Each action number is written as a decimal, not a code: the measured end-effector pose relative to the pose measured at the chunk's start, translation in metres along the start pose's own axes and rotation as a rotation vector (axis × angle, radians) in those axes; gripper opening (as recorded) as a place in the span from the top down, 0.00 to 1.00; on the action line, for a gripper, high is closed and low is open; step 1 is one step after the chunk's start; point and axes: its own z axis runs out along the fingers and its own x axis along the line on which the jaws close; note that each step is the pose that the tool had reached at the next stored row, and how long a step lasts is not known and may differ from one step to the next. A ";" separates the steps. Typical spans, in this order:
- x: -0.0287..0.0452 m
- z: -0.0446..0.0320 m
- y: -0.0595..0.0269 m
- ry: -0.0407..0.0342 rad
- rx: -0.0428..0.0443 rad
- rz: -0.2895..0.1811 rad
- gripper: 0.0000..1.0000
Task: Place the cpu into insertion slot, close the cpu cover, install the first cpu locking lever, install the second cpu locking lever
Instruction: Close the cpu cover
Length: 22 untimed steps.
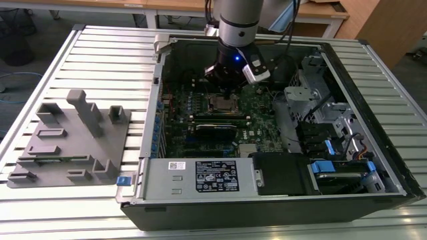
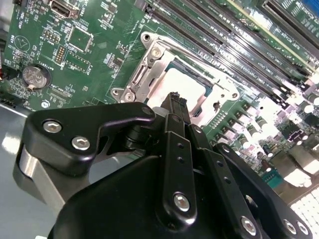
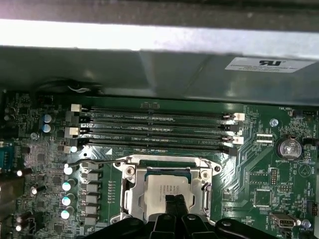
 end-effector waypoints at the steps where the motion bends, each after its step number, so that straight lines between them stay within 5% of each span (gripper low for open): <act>1: 0.0001 0.0002 0.0000 -0.0012 0.0019 0.000 0.89; 5: 0.0004 0.0018 0.0000 -0.0093 0.0078 0.006 0.89; 9: 0.0005 0.0028 -0.0001 -0.0100 0.0096 0.053 0.89; 15: 0.0013 0.0031 0.0000 -0.0103 0.0093 0.057 0.89; 22: 0.0151 0.0044 0.0011 -0.0136 0.0099 0.057 0.89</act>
